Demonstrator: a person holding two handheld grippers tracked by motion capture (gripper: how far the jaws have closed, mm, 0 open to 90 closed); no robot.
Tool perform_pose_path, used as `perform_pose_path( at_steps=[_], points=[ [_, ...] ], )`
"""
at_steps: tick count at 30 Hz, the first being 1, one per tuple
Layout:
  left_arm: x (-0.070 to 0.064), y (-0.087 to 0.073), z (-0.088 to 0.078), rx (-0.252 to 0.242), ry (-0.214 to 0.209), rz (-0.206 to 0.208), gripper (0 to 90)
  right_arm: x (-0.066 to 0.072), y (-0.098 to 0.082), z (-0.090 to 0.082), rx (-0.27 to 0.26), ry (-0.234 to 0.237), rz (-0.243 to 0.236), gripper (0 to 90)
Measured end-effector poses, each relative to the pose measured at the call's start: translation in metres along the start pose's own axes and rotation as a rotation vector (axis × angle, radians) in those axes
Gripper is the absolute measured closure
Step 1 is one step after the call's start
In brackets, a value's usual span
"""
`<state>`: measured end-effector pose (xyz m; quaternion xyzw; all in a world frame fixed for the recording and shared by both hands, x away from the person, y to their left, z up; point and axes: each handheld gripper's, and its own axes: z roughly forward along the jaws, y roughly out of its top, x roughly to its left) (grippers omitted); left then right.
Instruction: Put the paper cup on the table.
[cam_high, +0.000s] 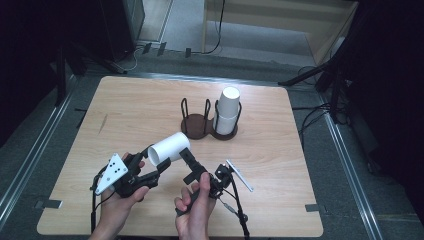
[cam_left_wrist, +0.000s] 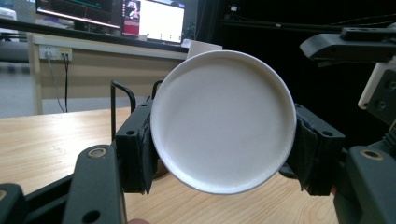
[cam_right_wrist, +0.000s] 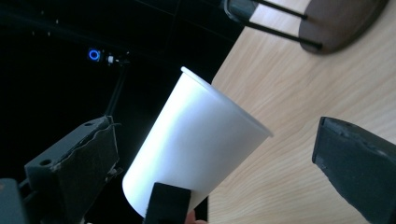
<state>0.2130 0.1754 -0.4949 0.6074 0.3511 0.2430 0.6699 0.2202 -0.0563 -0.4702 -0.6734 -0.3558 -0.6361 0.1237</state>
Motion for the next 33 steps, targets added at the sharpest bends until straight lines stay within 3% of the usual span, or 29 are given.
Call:
perform_pose_path(
  at_steps=[1, 13, 25, 33],
  points=[
    [-0.001, 0.000, 0.000, -0.001, -0.002, -0.001, 34.9, -0.002, -0.001, 0.001, 0.005, 0.009, 0.052, 0.2],
    [-0.011, -0.005, 0.005, 0.009, -0.035, 0.028, 34.9, -0.008, -0.003, 0.013, 0.032, 0.024, 0.219, 0.2],
    [-0.013, -0.005, 0.005, 0.010, -0.047, 0.036, 34.9, -0.019, -0.003, 0.028, 0.079, 0.041, 0.323, 2.0],
    [-0.013, -0.005, 0.005, 0.011, -0.048, 0.034, 34.9, -0.022, -0.003, 0.033, 0.092, 0.076, 0.352, 8.9]
  ],
)
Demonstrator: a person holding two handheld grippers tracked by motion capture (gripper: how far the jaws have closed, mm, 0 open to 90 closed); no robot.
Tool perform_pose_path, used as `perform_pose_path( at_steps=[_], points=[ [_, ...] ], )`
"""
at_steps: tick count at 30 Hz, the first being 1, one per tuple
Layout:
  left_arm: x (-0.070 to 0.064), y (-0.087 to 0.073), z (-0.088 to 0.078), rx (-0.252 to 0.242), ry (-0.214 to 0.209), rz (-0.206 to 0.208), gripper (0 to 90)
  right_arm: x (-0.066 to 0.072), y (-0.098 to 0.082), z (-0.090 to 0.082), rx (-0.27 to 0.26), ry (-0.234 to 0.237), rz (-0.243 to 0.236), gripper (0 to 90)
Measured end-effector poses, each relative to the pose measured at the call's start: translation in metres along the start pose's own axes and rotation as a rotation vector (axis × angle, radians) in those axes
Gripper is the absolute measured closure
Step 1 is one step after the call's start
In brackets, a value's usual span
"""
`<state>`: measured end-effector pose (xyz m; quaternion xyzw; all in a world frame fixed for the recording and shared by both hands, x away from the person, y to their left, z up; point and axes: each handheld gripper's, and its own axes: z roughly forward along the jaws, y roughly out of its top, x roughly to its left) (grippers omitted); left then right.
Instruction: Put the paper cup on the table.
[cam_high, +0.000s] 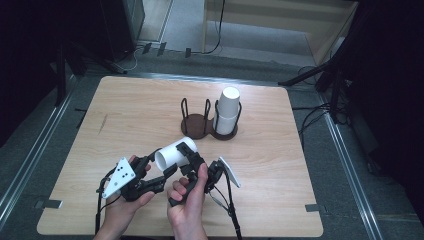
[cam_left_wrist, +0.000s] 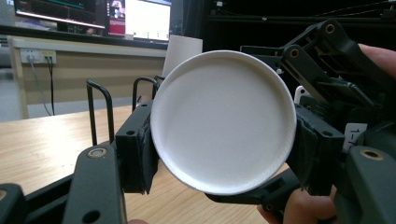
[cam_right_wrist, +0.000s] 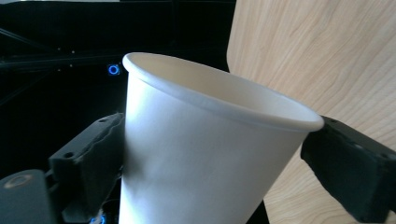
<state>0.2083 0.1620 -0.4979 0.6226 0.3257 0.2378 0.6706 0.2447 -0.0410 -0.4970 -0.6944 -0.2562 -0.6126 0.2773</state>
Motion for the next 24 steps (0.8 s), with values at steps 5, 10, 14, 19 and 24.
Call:
perform_pose_path(
  at_steps=[5, 10, 14, 19, 24],
  points=[
    [0.000, 0.000, 0.000, 0.007, -0.004, 0.000, 34.9, -0.001, 0.001, 0.001, -0.002, 0.022, 0.010, 13.9],
    [0.000, -0.001, 0.000, 0.010, -0.007, 0.001, 34.8, -0.001, 0.000, 0.001, -0.004, 0.051, 0.015, 20.7],
    [0.001, 0.000, 0.001, 0.026, -0.026, -0.014, 33.6, -0.003, -0.002, 0.000, -0.028, 0.097, -0.003, 26.8],
    [0.007, 0.002, -0.002, 0.035, -0.061, -0.084, 33.3, -0.003, 0.000, -0.002, -0.047, 0.115, -0.031, 31.4],
    [0.010, 0.004, -0.005, 0.041, -0.065, -0.097, 22.4, 0.000, 0.003, -0.004, -0.097, 0.115, -0.100, 33.1]
  ],
)
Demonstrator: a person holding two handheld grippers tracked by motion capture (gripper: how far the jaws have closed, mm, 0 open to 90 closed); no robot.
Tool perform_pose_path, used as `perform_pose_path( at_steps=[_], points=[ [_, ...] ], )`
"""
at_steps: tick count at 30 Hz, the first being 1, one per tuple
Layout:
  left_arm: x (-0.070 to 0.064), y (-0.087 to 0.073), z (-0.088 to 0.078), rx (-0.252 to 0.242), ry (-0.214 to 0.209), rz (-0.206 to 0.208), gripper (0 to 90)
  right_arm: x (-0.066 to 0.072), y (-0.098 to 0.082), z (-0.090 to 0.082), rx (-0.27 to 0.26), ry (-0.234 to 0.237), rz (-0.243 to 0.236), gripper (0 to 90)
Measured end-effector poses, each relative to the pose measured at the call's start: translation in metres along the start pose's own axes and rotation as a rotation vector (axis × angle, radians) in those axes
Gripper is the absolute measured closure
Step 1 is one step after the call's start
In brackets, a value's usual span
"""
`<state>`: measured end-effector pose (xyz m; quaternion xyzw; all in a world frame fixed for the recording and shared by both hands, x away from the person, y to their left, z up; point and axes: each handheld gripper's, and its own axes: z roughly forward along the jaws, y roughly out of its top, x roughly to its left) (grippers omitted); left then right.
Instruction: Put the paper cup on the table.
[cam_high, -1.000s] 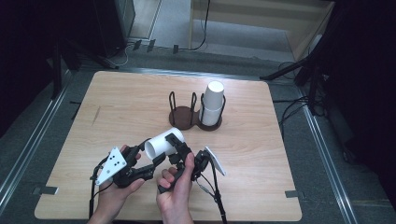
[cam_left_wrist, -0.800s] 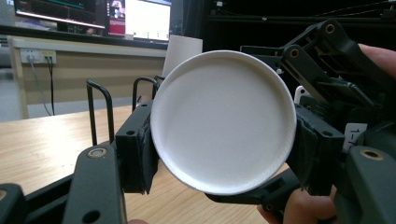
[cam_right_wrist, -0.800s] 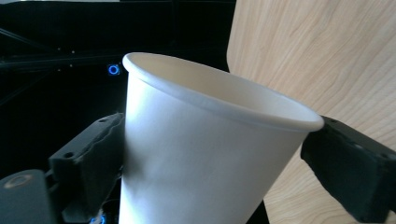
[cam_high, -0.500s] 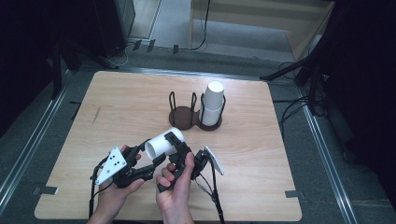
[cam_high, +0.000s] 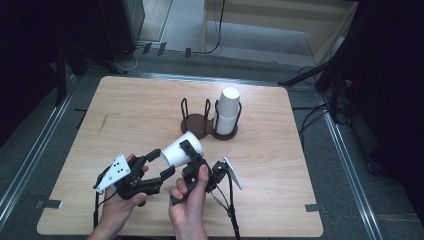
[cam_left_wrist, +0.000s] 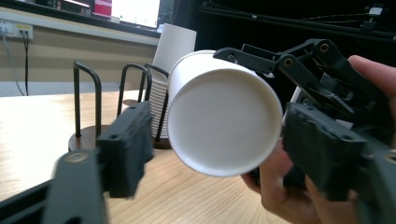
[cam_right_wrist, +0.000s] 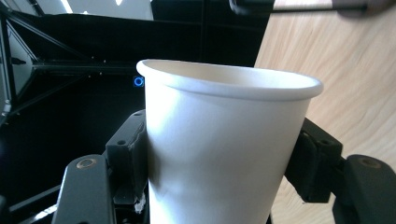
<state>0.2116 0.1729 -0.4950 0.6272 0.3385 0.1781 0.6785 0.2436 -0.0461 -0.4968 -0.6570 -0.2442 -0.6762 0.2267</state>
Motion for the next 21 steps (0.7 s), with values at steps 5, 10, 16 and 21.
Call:
perform_pose_path(
  at_steps=[5, 10, 16, 21],
  points=[
    [0.001, 0.001, -0.003, 0.003, 0.029, 0.019, 13.4, 0.000, 0.007, -0.002, -0.047, -0.001, -0.100, 33.9],
    [0.008, 0.001, -0.006, 0.019, 0.061, 0.005, 10.5, 0.001, 0.014, -0.005, -0.085, -0.040, -0.252, 34.1],
    [0.016, 0.000, -0.009, 0.067, 0.121, -0.017, 4.4, 0.003, 0.021, -0.010, -0.114, -0.081, -0.412, 33.9],
    [0.022, -0.001, -0.012, 0.104, 0.134, -0.034, 0.0, 0.002, 0.024, -0.013, -0.121, -0.111, -0.490, 33.8]
  ],
)
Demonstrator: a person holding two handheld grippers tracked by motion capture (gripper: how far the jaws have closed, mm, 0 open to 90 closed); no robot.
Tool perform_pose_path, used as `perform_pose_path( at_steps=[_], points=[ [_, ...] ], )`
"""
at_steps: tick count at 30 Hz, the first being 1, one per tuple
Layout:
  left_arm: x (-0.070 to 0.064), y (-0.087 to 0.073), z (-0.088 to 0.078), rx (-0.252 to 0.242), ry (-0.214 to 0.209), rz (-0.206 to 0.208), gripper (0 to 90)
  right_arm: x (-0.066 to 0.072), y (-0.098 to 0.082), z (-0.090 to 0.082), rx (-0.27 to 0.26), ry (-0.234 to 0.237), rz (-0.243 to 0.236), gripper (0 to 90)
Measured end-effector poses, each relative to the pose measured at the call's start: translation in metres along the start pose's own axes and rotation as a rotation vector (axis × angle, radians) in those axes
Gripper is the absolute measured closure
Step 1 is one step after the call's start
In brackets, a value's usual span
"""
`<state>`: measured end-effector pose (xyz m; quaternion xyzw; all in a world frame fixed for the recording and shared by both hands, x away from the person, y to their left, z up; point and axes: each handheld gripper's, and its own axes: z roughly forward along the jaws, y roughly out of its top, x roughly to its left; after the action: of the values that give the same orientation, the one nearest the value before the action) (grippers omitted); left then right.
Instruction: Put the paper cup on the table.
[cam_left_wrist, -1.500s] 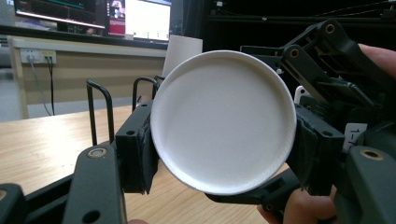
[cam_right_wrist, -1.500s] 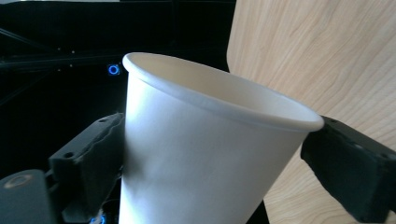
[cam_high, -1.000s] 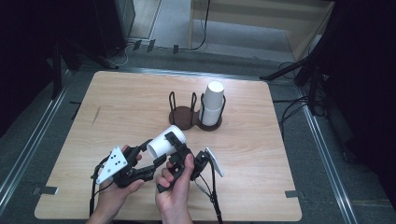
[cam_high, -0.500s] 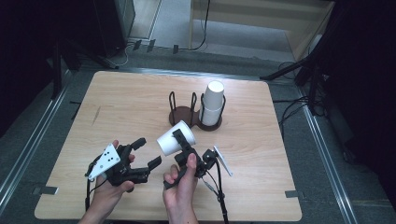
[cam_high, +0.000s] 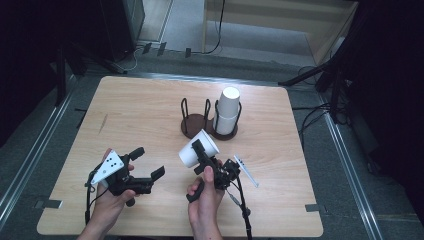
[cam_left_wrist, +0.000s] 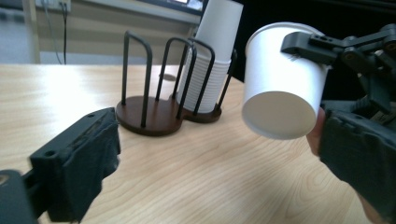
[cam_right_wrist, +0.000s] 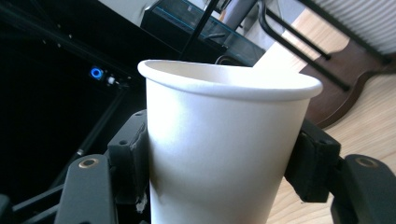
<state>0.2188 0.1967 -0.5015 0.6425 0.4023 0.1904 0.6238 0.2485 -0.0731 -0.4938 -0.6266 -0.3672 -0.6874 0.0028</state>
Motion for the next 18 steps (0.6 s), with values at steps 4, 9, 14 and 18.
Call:
perform_pose_path(
  at_steps=[4, 9, 14, 18],
  points=[
    [0.005, -0.002, -0.001, 0.036, 0.030, 0.001, 0.0, -0.002, 0.002, -0.002, -0.003, -0.017, -0.080, 33.5],
    [0.015, -0.006, -0.004, 0.072, 0.057, -0.011, 0.0, -0.003, 0.004, -0.003, 0.001, -0.031, -0.170, 33.2],
    [0.026, -0.010, -0.007, 0.091, 0.083, -0.015, 0.0, -0.004, 0.005, -0.004, 0.001, -0.057, -0.291, 32.9],
    [0.035, -0.014, -0.009, 0.123, 0.111, -0.027, 0.0, -0.006, 0.008, -0.006, -0.008, -0.066, -0.359, 32.7]
  ],
)
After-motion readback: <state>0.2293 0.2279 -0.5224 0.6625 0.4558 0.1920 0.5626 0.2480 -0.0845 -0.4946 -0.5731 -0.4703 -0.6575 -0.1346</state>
